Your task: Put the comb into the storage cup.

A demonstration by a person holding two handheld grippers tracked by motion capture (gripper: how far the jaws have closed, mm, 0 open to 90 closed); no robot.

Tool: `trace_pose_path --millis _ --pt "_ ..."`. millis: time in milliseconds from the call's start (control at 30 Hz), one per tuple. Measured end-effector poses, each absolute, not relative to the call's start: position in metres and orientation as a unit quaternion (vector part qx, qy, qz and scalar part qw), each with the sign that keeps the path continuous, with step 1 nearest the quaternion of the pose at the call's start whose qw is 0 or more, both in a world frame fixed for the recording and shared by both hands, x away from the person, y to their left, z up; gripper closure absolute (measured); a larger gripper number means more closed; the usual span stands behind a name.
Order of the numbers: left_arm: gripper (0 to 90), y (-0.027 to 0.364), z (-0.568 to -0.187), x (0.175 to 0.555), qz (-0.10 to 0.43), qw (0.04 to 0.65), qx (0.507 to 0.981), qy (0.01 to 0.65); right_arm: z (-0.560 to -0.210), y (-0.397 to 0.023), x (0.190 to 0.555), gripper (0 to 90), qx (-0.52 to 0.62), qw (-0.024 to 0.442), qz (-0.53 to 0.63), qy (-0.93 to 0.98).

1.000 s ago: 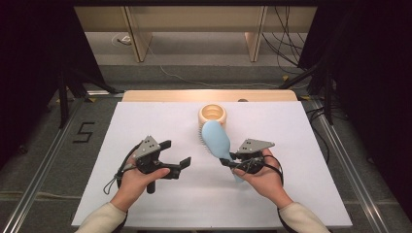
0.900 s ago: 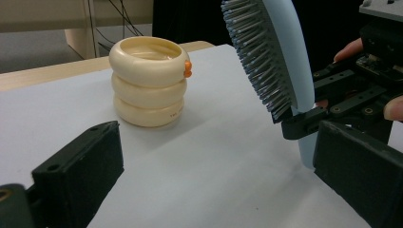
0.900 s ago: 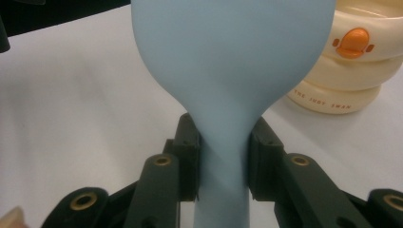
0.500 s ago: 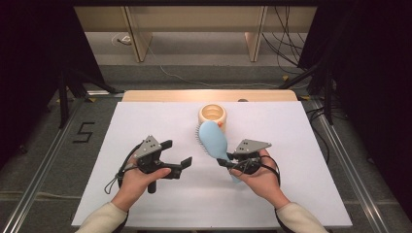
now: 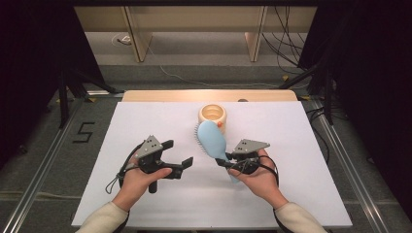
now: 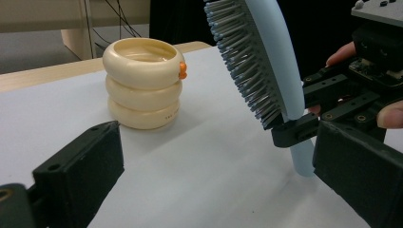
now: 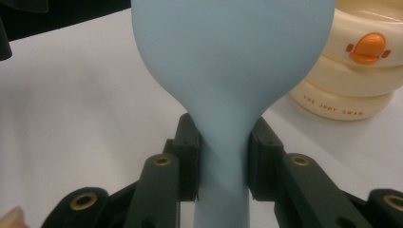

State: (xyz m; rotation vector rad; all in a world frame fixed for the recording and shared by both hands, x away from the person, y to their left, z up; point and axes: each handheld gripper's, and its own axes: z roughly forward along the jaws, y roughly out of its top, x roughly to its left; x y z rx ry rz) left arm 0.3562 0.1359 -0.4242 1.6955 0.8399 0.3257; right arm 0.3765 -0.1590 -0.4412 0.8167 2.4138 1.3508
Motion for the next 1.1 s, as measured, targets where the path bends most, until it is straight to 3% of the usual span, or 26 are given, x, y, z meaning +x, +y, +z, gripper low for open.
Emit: trace_pose_path --millis 1100 --pt "1.9 0.112 -0.415 0.37 0.138 0.578 0.732 0.333 -0.442 -0.153 0.379 70.4 0.291 0.127 0.474 0.821"
